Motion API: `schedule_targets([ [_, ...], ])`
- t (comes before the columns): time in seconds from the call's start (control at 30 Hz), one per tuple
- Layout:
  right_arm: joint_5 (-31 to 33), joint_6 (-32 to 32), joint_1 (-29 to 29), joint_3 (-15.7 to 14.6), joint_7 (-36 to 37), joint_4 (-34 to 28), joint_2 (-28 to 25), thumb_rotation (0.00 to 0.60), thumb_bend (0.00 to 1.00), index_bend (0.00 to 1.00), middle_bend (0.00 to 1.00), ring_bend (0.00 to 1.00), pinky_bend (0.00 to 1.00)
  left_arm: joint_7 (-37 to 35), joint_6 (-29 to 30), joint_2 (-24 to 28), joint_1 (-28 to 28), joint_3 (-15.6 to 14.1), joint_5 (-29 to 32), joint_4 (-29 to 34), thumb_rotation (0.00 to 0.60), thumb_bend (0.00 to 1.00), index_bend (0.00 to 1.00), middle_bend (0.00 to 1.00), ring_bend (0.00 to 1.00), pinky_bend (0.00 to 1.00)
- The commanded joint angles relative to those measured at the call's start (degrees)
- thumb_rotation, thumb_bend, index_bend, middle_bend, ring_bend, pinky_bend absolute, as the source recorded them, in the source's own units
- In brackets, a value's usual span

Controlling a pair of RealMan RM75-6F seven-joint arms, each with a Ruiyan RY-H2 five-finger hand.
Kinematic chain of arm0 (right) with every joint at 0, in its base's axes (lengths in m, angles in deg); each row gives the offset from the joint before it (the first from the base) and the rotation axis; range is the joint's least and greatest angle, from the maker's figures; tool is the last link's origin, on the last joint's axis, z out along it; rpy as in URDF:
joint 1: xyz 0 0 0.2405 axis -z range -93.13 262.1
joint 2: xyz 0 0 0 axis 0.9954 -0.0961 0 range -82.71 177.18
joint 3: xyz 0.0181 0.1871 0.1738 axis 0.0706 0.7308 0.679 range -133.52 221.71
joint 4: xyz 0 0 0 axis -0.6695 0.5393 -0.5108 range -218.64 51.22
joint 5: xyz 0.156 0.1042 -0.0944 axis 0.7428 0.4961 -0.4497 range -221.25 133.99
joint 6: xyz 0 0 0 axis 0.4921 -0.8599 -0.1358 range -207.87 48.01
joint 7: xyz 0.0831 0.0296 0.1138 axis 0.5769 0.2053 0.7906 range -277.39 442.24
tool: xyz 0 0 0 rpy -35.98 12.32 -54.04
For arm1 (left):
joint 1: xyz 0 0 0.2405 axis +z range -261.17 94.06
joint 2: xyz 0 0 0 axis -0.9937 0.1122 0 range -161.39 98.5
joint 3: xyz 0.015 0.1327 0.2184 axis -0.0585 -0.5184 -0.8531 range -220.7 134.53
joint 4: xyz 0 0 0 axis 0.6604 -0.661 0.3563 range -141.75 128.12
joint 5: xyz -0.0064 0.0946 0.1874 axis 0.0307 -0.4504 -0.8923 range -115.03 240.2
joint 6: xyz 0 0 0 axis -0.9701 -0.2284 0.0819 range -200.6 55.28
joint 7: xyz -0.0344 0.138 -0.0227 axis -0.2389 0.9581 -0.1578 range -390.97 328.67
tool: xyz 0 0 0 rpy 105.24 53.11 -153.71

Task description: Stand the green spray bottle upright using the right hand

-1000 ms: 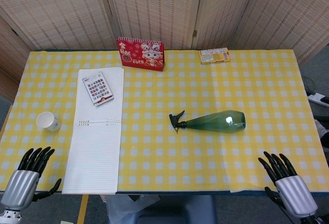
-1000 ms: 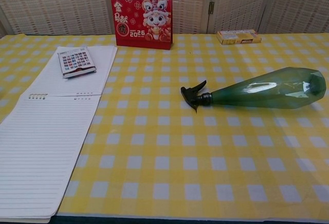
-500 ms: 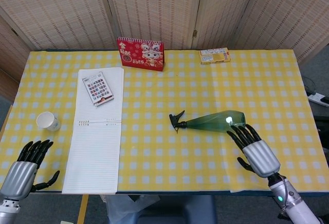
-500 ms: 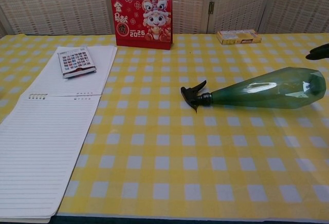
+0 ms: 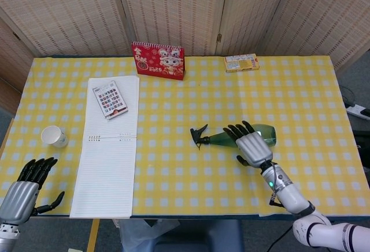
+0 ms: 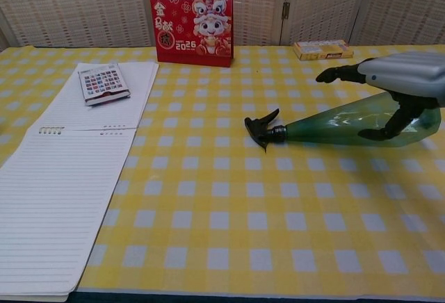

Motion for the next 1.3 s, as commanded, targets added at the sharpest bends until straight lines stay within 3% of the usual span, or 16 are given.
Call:
schedule_targets([
  [0.03, 6.4, 1.8, -4.5, 0.8, -4.6, 2.5, 3.7, 0.6, 0.37, 0.0, 0.11, 0.1, 0.0, -0.8, -0.9, 0.1, -0.3, -0.2, 0.3, 0.0, 0.226, 0.38, 0.05, 0.13, 0.1, 0.04],
  [0.2, 16.2, 1.2, -10.4, 0.3, -11.8, 6.5, 7.9, 0.6, 0.37, 0.0, 0.11, 0.1, 0.0, -1.5, -0.5, 0.4, -0.1, -0.2, 0.5, 0.2, 0.229, 0.38, 0.05, 0.12, 0.1, 0.04],
  [0.4, 22.9, 0.3, -14.8, -1.2, -15.2, 11.9, 12.2, 0.6, 0.37, 0.0, 0.11, 0.1, 0.0, -3.4, 1.3, 1.1, 0.6, -0.2, 0.1, 0.1, 0.233, 0.38, 0.05, 0.12, 0.1, 0.04],
  [0.73, 24.0, 0.0, -17.1, -3.8, -13.3, 16.5, 15.1, 0.6, 0.37, 0.02, 0.13, 0.12, 0.0, -5.6, 2.4, 1.8, 1.1, -0.1, 0.4, -0.4, 0.23, 0.38, 0.05, 0.13, 0.1, 0.04],
  [0.87, 22.7, -1.6, -17.2, -4.5, -12.5, 17.3, 15.6, 0.6, 0.37, 0.19, 0.21, 0.16, 0.02, -5.8, 2.4, 1.8, 1.1, -0.1, 0.4, -0.5, 0.229, 0.38, 0.06, 0.13, 0.1, 0.04],
  [1.0, 20.1, -4.6, -16.7, -5.2, -11.8, 19.2, 17.1, 0.6, 0.37, 0.39, 0.29, 0.23, 0.13, -5.9, 2.5, 1.8, 1.2, -0.1, 0.3, -0.5, 0.229, 0.38, 0.06, 0.12, 0.1, 0.04],
  [1.17, 19.4, -7.6, -16.6, -6.1, -13.8, 21.2, 19.3, 0.6, 0.37, 0.44, 0.33, 0.28, 0.22, -6.4, 3.0, 2.0, 1.4, 0.0, 0.4, -0.6, 0.229, 0.38, 0.06, 0.13, 0.1, 0.04],
  [1.3, 15.7, -11.2, -16.1, -5.7, -12.5, 22.5, 21.2, 0.6, 0.37, 0.59, 0.47, 0.4, 0.38, -7.0, 3.7, 2.2, 1.7, 0.0, 0.0, -0.6, 0.228, 0.38, 0.06, 0.13, 0.1, 0.04],
])
